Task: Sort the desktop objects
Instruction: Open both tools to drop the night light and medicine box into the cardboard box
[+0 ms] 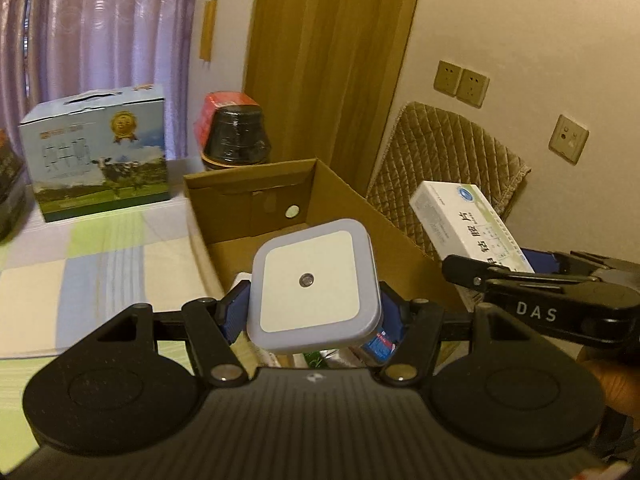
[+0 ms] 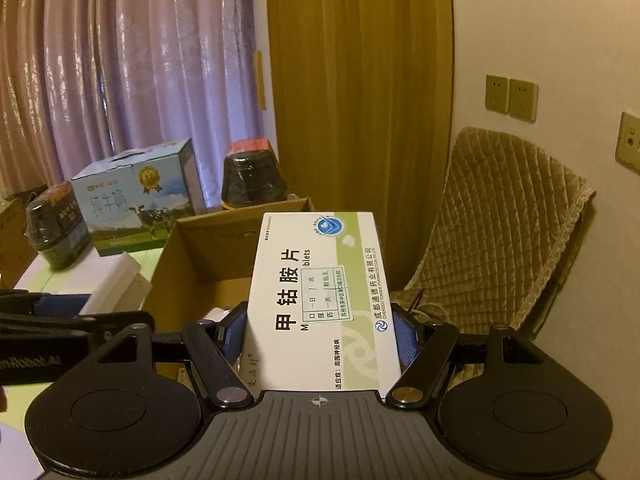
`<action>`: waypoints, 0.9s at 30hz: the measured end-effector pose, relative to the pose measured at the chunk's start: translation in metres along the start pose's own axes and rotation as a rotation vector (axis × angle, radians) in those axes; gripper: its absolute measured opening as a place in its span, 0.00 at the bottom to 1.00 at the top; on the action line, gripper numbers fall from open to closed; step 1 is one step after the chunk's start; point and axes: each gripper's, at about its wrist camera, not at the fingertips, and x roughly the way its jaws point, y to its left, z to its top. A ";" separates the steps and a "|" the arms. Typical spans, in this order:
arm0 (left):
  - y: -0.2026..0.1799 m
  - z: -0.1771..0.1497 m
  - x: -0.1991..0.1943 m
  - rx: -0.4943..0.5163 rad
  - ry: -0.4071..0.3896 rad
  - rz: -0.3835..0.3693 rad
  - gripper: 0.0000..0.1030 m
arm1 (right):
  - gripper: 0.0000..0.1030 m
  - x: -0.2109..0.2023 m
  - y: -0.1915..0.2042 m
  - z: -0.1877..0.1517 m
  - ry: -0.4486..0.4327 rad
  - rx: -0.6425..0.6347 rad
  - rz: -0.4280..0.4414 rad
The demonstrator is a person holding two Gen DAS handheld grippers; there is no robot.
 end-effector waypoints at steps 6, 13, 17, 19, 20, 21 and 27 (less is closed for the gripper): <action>0.001 -0.002 0.031 0.020 0.038 -0.005 0.71 | 0.66 0.017 -0.003 -0.001 0.020 0.005 -0.007; 0.026 -0.010 0.022 0.002 0.022 0.075 0.76 | 0.66 0.027 -0.003 -0.007 0.039 0.010 0.004; 0.040 -0.014 0.010 -0.028 0.006 0.096 0.77 | 0.66 0.029 0.002 -0.009 0.047 0.006 0.016; 0.045 -0.015 0.005 -0.047 -0.002 0.100 0.77 | 0.66 0.029 0.005 -0.009 0.049 0.005 0.023; 0.047 -0.016 0.002 -0.053 -0.004 0.101 0.77 | 0.66 0.029 0.007 -0.009 0.049 0.004 0.028; 0.049 -0.016 0.000 -0.059 -0.007 0.104 0.77 | 0.66 0.029 0.009 -0.008 0.049 0.002 0.031; 0.053 -0.023 -0.010 -0.070 -0.006 0.115 0.78 | 0.66 0.034 0.022 0.001 0.035 -0.007 0.058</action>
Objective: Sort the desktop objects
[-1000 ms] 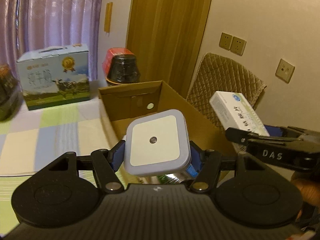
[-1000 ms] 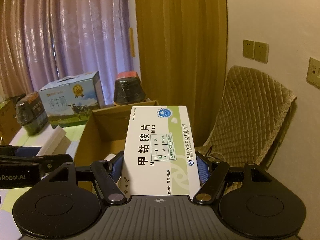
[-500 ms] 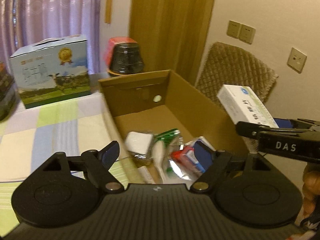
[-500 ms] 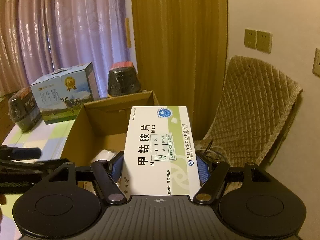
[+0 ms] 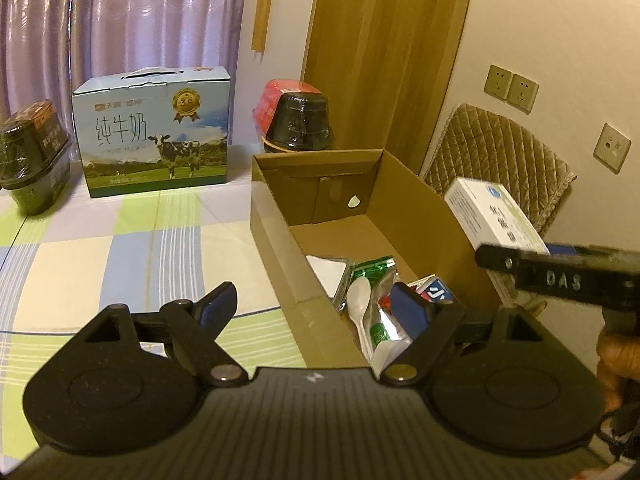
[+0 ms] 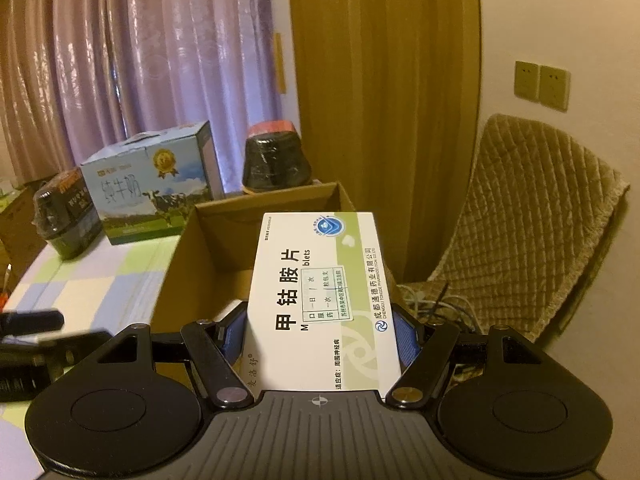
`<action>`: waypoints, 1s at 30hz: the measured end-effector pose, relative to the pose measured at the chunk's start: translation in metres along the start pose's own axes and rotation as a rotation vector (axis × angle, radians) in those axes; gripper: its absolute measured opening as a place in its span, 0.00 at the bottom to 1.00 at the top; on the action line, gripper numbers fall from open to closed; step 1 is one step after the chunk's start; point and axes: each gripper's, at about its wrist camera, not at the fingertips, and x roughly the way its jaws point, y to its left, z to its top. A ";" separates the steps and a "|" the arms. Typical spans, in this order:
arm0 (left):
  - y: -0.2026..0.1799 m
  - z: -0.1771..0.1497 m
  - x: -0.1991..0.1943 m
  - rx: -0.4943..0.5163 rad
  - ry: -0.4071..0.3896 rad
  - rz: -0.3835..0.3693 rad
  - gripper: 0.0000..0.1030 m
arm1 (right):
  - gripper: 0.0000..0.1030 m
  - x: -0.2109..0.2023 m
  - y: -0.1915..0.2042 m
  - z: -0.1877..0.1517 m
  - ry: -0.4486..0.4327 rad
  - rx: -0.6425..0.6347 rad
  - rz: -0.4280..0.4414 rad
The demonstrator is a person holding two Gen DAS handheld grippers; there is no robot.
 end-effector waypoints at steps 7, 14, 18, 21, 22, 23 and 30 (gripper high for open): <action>0.003 -0.006 -0.011 0.011 -0.009 0.021 0.82 | 0.85 -0.003 -0.001 0.008 -0.048 0.056 0.042; 0.004 -0.019 -0.025 -0.011 0.004 0.026 0.86 | 0.86 -0.025 -0.016 -0.017 -0.012 0.128 0.022; 0.000 -0.028 -0.037 -0.021 0.016 0.030 0.91 | 0.88 -0.045 -0.020 -0.032 0.003 0.155 0.019; -0.005 -0.033 -0.048 -0.023 0.018 0.027 0.93 | 0.91 -0.060 -0.021 -0.039 0.012 0.166 0.020; -0.006 -0.035 -0.052 -0.026 0.019 0.024 0.95 | 0.92 -0.065 -0.020 -0.041 0.011 0.167 0.020; -0.008 -0.036 -0.056 -0.028 0.019 0.022 0.95 | 0.92 -0.071 -0.020 -0.042 0.009 0.168 0.021; -0.020 -0.042 -0.084 -0.020 0.016 0.016 0.99 | 0.98 -0.101 -0.017 -0.044 0.005 0.170 0.022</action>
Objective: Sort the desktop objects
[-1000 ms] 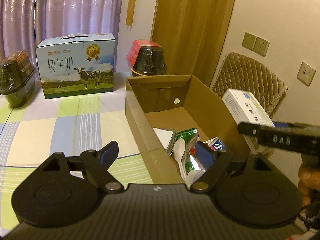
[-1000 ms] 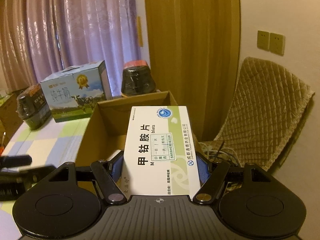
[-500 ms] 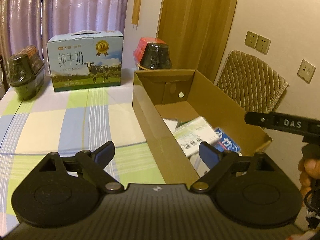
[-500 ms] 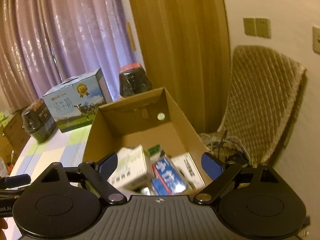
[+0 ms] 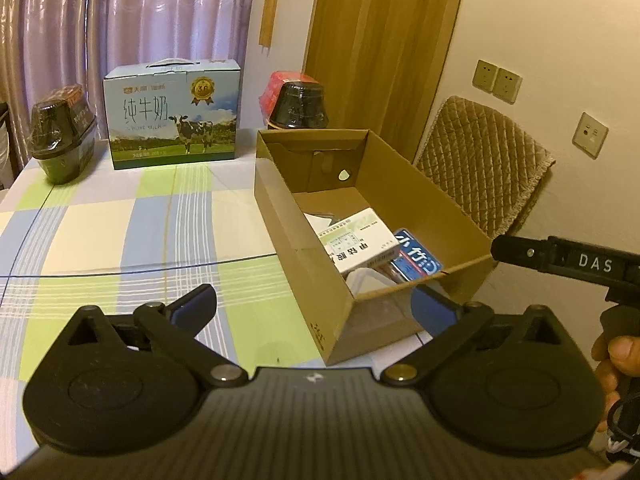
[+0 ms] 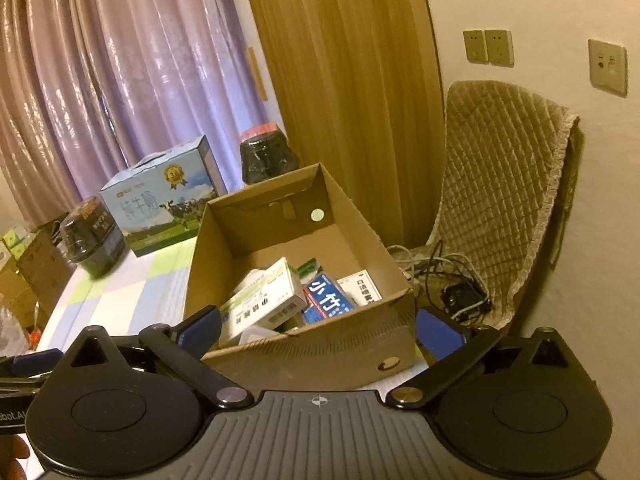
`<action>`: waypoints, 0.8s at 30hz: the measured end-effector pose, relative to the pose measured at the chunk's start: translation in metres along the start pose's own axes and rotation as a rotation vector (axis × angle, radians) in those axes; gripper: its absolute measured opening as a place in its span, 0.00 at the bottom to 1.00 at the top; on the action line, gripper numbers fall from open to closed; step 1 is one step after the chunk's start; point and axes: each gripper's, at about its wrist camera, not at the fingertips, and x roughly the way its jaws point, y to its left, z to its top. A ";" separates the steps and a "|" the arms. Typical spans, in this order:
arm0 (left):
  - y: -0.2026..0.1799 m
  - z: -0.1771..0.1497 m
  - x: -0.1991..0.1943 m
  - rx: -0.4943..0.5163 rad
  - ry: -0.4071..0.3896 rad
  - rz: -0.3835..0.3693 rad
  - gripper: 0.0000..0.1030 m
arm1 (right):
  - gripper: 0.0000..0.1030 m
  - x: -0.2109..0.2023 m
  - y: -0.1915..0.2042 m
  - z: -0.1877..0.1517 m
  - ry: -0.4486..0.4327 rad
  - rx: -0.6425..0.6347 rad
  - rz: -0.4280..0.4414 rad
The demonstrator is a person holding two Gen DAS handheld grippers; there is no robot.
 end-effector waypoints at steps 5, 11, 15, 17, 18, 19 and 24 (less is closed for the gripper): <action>-0.008 -0.008 -0.017 -0.009 0.003 0.032 0.99 | 0.98 -0.021 0.001 -0.001 0.015 -0.006 -0.008; -0.012 -0.020 -0.035 -0.033 0.018 0.061 0.99 | 0.98 -0.048 0.003 -0.004 0.034 -0.015 0.005; -0.010 -0.025 -0.046 -0.078 0.032 0.053 0.99 | 0.98 -0.065 0.006 -0.008 0.039 -0.039 0.011; -0.011 -0.027 -0.052 -0.090 0.039 0.056 0.99 | 0.98 -0.073 0.008 -0.009 0.039 -0.052 0.012; -0.012 -0.028 -0.055 -0.092 0.041 0.056 0.99 | 0.98 -0.077 0.009 -0.010 0.037 -0.059 0.012; -0.013 -0.028 -0.058 -0.092 0.044 0.057 0.99 | 0.98 -0.081 0.011 -0.011 0.036 -0.064 0.009; -0.021 -0.029 -0.072 -0.086 0.049 0.065 0.99 | 0.98 -0.098 0.016 -0.013 0.026 -0.070 0.006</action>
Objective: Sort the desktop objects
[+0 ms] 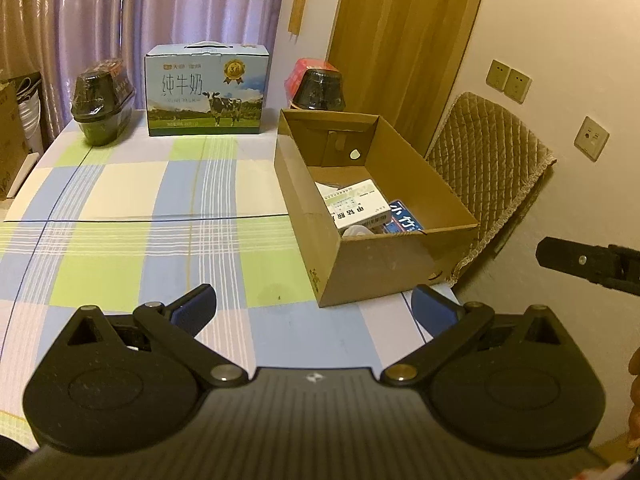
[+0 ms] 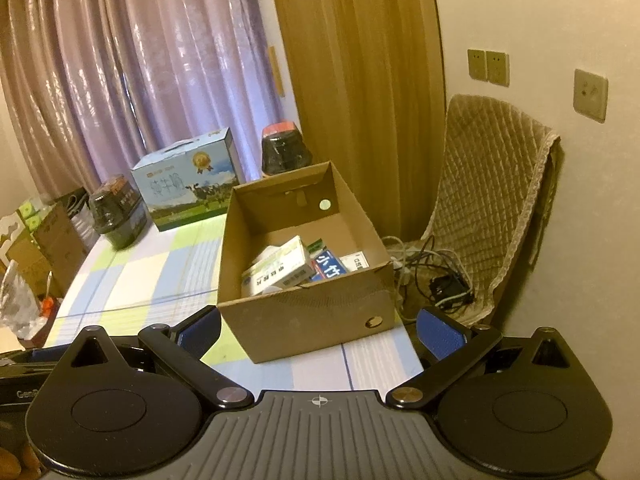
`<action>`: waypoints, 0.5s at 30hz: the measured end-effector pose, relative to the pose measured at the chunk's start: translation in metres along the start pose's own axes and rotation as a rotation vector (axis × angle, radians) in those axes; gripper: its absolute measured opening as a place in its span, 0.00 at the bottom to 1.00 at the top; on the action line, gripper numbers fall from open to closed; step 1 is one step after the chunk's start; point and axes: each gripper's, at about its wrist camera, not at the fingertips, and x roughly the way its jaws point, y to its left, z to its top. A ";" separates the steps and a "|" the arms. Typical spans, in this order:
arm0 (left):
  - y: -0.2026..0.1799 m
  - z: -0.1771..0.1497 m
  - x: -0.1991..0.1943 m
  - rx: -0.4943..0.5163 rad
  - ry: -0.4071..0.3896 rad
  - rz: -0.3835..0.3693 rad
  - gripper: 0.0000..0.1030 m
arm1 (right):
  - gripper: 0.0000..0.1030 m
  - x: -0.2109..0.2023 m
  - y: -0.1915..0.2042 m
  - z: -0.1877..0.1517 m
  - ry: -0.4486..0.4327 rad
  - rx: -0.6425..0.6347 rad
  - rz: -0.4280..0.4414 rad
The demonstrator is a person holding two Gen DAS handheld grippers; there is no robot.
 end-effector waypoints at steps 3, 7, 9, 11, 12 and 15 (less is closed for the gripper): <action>-0.002 0.000 -0.005 -0.008 0.001 -0.001 0.99 | 0.98 -0.006 0.004 -0.001 -0.003 -0.013 -0.002; -0.005 0.001 -0.009 -0.006 -0.010 0.004 0.99 | 0.98 -0.011 0.007 -0.001 -0.007 -0.026 -0.006; -0.007 0.001 -0.009 -0.001 -0.013 0.005 0.99 | 0.98 -0.013 0.009 0.000 -0.010 -0.032 -0.005; -0.007 0.001 -0.009 -0.001 -0.016 0.002 0.99 | 0.98 -0.014 0.011 -0.001 -0.014 -0.048 -0.009; -0.008 0.001 -0.009 0.002 -0.019 0.002 0.99 | 0.98 -0.014 0.012 -0.001 -0.015 -0.058 -0.012; -0.009 0.001 -0.007 0.008 -0.019 0.003 0.99 | 0.98 -0.012 0.013 -0.003 -0.008 -0.065 -0.013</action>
